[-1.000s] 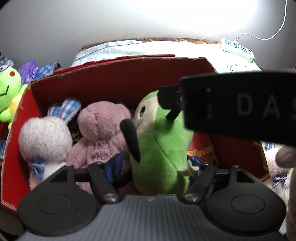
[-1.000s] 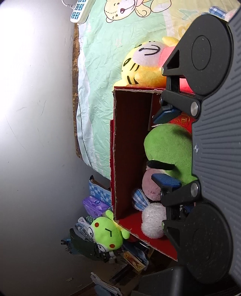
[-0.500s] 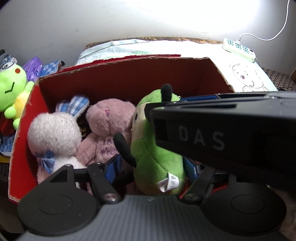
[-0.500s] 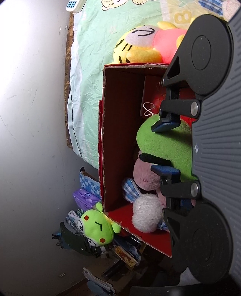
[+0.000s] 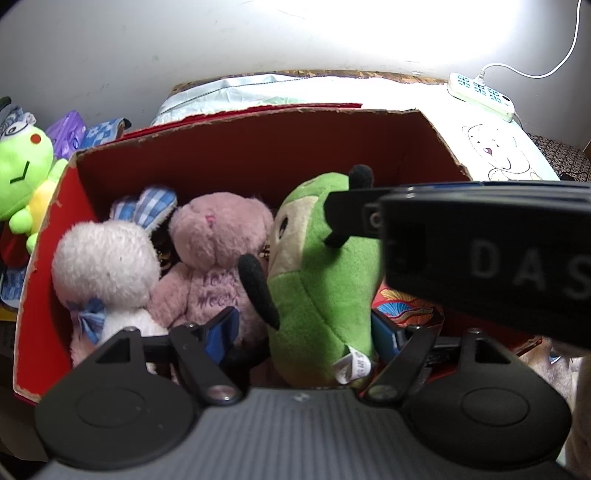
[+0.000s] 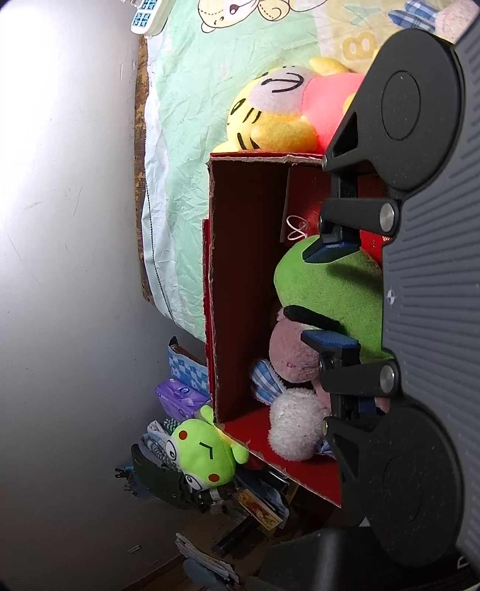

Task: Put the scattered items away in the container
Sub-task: 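Open the right tool to release the green plush in the box, then move the right tool back to the white bunny with blue bow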

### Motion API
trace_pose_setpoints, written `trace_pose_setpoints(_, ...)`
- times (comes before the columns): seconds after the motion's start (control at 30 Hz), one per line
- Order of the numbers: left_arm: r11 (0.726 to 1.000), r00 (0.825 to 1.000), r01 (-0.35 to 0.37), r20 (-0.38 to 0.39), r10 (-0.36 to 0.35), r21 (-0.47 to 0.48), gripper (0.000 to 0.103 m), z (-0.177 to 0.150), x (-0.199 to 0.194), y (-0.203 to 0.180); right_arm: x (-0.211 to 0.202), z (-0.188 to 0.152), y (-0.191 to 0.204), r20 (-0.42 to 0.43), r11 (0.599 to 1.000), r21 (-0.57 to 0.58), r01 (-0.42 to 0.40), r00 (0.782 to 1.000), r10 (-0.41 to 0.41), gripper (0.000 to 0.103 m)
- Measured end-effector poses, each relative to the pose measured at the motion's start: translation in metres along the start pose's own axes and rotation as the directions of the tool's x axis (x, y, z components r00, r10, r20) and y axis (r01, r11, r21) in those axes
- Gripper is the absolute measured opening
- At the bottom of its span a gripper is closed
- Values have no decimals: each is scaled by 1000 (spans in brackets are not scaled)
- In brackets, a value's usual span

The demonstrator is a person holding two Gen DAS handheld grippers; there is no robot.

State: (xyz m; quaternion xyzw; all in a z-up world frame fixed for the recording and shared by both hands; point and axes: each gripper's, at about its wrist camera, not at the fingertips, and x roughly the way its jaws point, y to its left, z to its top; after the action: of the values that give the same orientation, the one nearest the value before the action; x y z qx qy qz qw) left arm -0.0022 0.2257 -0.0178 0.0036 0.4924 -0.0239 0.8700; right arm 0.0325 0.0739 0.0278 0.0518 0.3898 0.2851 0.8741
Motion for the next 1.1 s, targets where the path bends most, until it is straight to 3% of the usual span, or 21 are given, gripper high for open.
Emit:
trace_pose_setpoints(0.17, 1000, 1000, -13, 2, 13, -7, 78, -2, -2, 0, -6, -3, -3, 16, 1000, 6, 22, 1000, -22, 44)
trace_pose_setpoints(0.33, 999, 998, -42, 36, 42, 14, 85, -3, -13, -2, -17, -8, -8, 38, 999, 30, 37, 999, -38, 44)
trace_pose_setpoints(0.83, 996, 993, -88, 80, 88, -3, 84, -13, -40, -12, -52, -29, -19, 117, 998, 50, 44, 992, -50, 44)
trace_pose_setpoints(1.0, 991, 982, -130, 139, 130, -8, 82, -14, -59, -31, -71, -37, -38, 158, 998, 40, 44, 986, -50, 44)
trace_pose_setpoints(1.1, 992, 975, -124, 192, 115, 33, 82, -15, -74, -55, -86, -40, -59, 164, 997, 71, 40, 985, -51, 44)
